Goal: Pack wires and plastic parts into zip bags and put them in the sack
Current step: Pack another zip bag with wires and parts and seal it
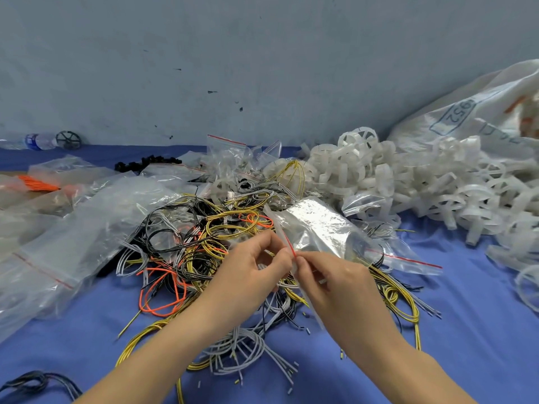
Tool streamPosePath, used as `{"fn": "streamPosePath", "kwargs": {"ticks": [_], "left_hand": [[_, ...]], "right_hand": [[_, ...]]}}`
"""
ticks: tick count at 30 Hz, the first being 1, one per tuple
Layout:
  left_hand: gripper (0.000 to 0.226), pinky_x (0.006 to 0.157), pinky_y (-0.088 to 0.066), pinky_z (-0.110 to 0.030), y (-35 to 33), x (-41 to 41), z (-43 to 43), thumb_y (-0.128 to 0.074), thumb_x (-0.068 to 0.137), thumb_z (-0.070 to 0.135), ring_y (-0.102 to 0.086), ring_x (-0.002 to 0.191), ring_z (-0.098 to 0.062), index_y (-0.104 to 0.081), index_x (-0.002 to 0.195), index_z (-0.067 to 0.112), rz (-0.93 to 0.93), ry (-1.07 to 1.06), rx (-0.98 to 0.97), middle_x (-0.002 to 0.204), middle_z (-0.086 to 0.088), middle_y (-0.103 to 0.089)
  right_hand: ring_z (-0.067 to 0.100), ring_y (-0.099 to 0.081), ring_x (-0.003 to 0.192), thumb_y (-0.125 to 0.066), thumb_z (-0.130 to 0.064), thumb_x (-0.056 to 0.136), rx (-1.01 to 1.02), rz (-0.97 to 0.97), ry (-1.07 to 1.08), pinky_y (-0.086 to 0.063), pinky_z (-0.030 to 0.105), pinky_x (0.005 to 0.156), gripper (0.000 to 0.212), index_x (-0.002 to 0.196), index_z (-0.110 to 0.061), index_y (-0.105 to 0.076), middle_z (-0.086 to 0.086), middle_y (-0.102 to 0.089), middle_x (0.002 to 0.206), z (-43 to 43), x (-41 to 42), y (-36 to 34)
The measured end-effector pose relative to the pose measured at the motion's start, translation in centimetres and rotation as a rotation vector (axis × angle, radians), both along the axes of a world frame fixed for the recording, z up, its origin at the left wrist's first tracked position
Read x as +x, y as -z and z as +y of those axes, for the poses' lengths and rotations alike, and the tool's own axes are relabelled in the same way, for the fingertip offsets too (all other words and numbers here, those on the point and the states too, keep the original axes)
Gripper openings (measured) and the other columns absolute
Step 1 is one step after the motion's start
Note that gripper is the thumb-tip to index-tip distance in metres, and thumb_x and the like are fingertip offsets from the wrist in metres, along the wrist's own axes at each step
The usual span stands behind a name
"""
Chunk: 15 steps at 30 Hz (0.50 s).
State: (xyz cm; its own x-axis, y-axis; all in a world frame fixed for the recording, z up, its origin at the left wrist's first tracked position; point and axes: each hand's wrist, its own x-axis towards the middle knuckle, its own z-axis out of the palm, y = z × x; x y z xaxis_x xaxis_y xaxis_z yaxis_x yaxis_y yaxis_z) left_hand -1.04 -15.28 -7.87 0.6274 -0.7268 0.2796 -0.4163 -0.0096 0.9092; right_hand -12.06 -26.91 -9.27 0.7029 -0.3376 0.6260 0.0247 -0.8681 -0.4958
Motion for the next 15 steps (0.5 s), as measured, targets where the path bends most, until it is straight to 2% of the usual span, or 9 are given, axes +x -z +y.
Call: {"fn": "streamPosePath", "kwargs": {"ticks": [3, 5, 9, 12, 15], "left_hand": [[0.015, 0.065, -0.054, -0.047, -0.2, -0.3, 0.1, -0.058, 0.090, 0.028, -0.059, 0.066, -0.028, -0.060, 0.078, 0.018, -0.037, -0.008, 0.014, 0.074, -0.011, -0.064], [0.017, 0.068, -0.053, -0.054, -0.3, -0.4, 0.2, -0.056, 0.086, 0.032, -0.060, 0.073, -0.032, -0.058, 0.077, 0.018, -0.045, -0.027, 0.018, 0.076, -0.011, -0.064], [0.017, 0.069, -0.053, -0.053, -0.4, -0.3, 0.4, -0.056, 0.085, 0.035, -0.062, 0.071, -0.028, -0.058, 0.077, 0.020, -0.053, -0.086, 0.061, 0.074, -0.006, -0.066], [0.016, 0.065, -0.051, -0.051, -0.3, 0.3, 0.5, -0.059, 0.087, 0.030, -0.058, 0.058, -0.020, -0.058, 0.076, 0.019, -0.056, -0.186, 0.123, 0.071, -0.006, -0.067], [0.016, 0.058, -0.051, -0.045, -0.3, 0.8, 0.4, -0.058, 0.085, 0.031, -0.052, 0.051, -0.014, -0.058, 0.075, 0.019, -0.039, -0.251, 0.197, 0.062, 0.001, -0.064]], "right_hand": [[0.012, -0.053, 0.056, -0.051, -0.032, 0.094, -0.009, 0.008, 0.061, -0.047, 0.034, 0.051, 0.021, 0.084, -0.026, -0.069, -0.011, -0.062, 0.063, -0.2, 0.0, 0.1], [0.014, -0.057, 0.055, -0.048, -0.036, 0.095, 0.055, 0.010, 0.082, -0.048, 0.037, 0.054, 0.027, 0.082, -0.024, -0.068, -0.008, -0.062, 0.061, -0.6, 0.1, 0.2], [0.017, -0.065, 0.059, -0.050, -0.036, 0.094, 0.248, 0.007, 0.103, -0.053, 0.043, 0.060, 0.024, 0.085, -0.023, -0.069, -0.006, -0.065, 0.062, -1.0, 0.1, -0.2], [0.021, -0.063, 0.060, -0.043, -0.040, 0.094, 0.340, -0.027, 0.160, -0.051, 0.046, 0.061, 0.025, 0.084, -0.026, -0.061, -0.004, -0.064, 0.061, -1.0, -0.2, -0.9], [0.014, -0.058, 0.059, -0.036, -0.048, 0.090, 0.321, -0.065, 0.207, -0.047, 0.041, 0.061, 0.026, 0.086, -0.030, -0.054, -0.007, -0.060, 0.060, -0.5, -0.3, -1.6]]}}
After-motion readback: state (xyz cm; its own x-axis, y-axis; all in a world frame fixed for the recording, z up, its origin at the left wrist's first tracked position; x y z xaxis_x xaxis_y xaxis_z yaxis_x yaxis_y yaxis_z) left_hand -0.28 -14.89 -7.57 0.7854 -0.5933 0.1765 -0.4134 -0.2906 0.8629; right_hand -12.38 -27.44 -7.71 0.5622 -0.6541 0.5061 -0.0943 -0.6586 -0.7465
